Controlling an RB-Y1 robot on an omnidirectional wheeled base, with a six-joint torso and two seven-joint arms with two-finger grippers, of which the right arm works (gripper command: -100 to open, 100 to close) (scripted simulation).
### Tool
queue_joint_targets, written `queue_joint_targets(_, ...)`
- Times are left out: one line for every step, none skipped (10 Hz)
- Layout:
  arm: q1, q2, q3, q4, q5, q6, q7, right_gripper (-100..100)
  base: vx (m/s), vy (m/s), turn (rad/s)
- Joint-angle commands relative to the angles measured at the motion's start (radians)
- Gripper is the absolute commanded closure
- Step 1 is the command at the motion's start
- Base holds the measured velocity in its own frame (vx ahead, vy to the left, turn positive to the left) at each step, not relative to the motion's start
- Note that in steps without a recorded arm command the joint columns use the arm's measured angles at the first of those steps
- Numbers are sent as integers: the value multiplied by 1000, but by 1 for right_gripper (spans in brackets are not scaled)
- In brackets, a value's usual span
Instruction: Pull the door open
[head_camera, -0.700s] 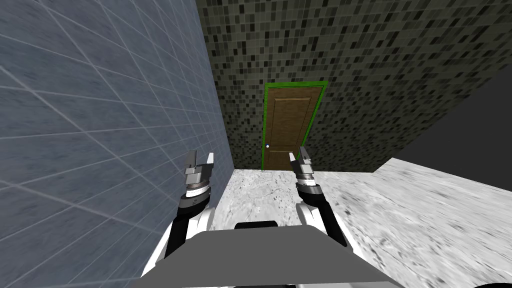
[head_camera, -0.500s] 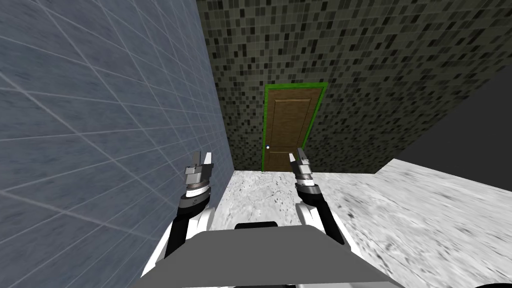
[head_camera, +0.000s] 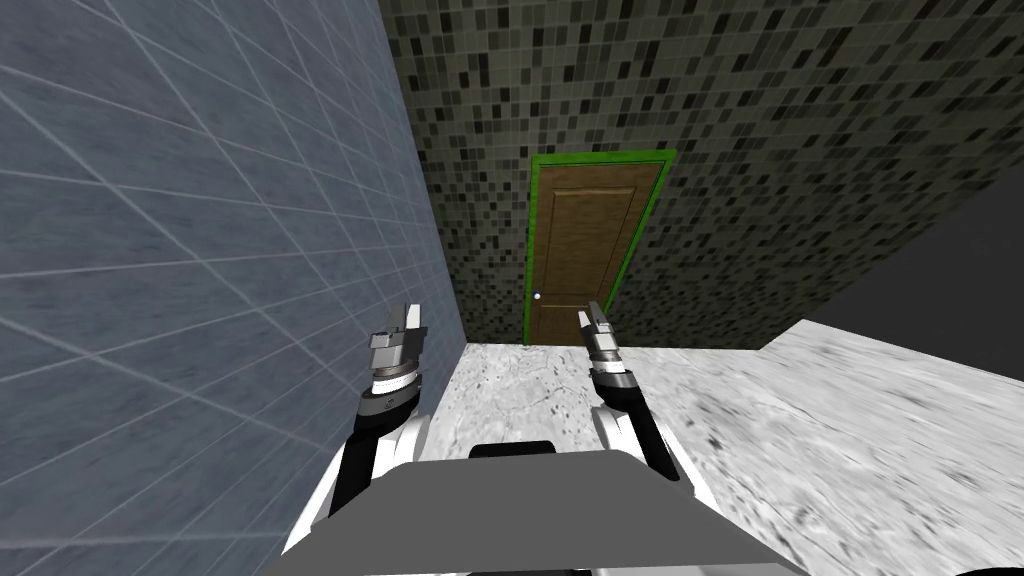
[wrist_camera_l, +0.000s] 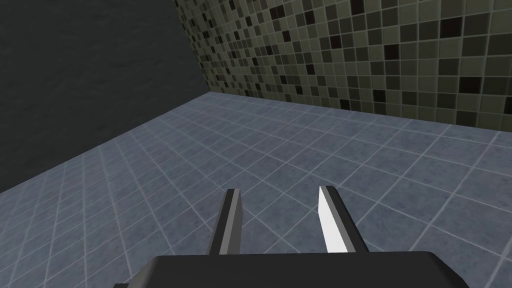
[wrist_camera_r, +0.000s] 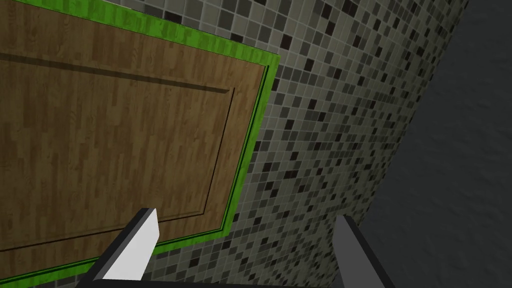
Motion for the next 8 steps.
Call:
queue_joint_targets(-8,-4,-12,41,11,-18,28,-100,121,12,-8)
queue_joint_targets(-13,-7,-22,73,21,-31,53,-100,147,14,-12)
queue_joint_targets(-16,-9,-27,89,26,-37,65,-100,151,18,-5)
queue_joint_targets(-19,-10,-32,104,31,-44,77,-100,108,20,-5)
queue_joint_targets(-21,-12,-37,120,37,-50,89,-100,96,0,-8)
queue_joint_targets(-24,-13,-43,138,42,-57,103,-100,106,-2,-4)
queue_joint_targets(-27,-15,-49,157,48,-65,117,-100,98,11,-5)
queue_joint_targets(-30,-16,-54,175,54,-72,131,-100,86,17,-7)
